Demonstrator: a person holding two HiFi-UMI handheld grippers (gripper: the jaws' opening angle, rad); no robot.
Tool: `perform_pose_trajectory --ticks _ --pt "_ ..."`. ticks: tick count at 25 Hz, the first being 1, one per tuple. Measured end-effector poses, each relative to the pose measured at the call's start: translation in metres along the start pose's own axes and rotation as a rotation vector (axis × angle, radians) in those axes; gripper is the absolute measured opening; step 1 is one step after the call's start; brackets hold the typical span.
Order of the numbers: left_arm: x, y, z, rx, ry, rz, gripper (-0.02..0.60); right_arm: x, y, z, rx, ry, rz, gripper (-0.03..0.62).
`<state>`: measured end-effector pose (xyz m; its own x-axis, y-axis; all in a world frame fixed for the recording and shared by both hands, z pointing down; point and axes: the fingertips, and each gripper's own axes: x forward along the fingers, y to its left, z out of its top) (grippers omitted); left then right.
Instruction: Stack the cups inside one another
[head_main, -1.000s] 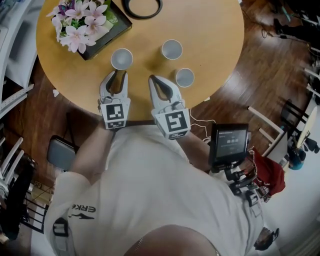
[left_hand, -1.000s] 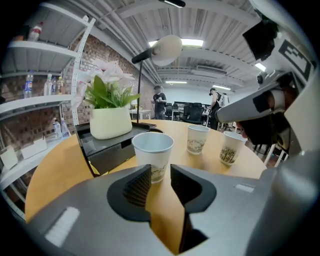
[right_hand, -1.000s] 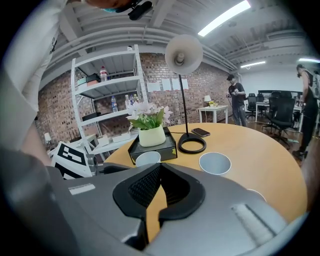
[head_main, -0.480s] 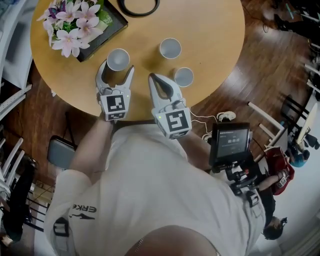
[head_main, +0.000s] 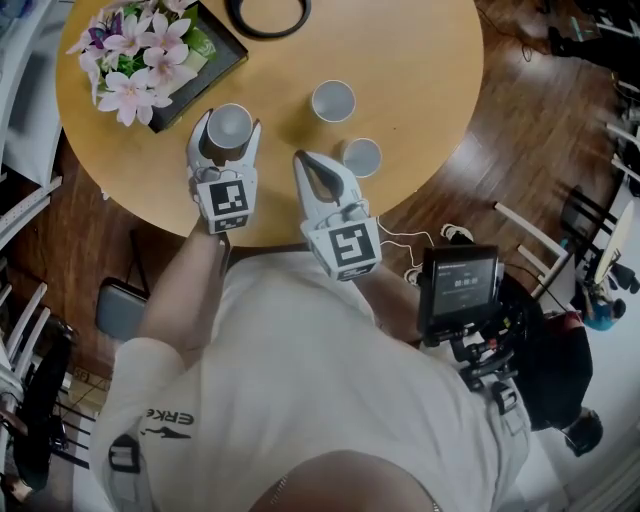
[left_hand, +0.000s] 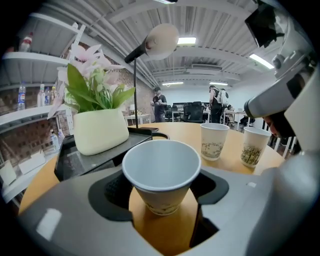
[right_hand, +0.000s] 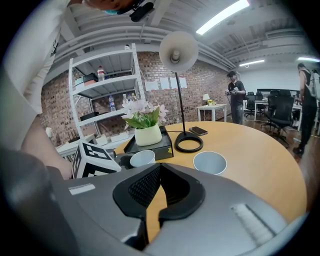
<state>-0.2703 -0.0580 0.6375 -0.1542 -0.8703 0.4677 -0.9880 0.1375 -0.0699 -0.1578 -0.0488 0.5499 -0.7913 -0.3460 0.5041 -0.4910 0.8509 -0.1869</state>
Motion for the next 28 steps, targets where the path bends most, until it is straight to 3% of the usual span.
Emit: perform_pose_trajectory --ticks 14,28 --pt "-0.008 -0.004 0.016 0.002 -0.034 0.008 0.333 -0.013 -0.007 0.007 0.001 -0.036 -0.018 0.014" --pt "-0.047 -0.054 0.107 0.067 -0.182 -0.099 0.333 -0.081 -0.027 0.046 -0.009 -0.19 -0.14 0.014"
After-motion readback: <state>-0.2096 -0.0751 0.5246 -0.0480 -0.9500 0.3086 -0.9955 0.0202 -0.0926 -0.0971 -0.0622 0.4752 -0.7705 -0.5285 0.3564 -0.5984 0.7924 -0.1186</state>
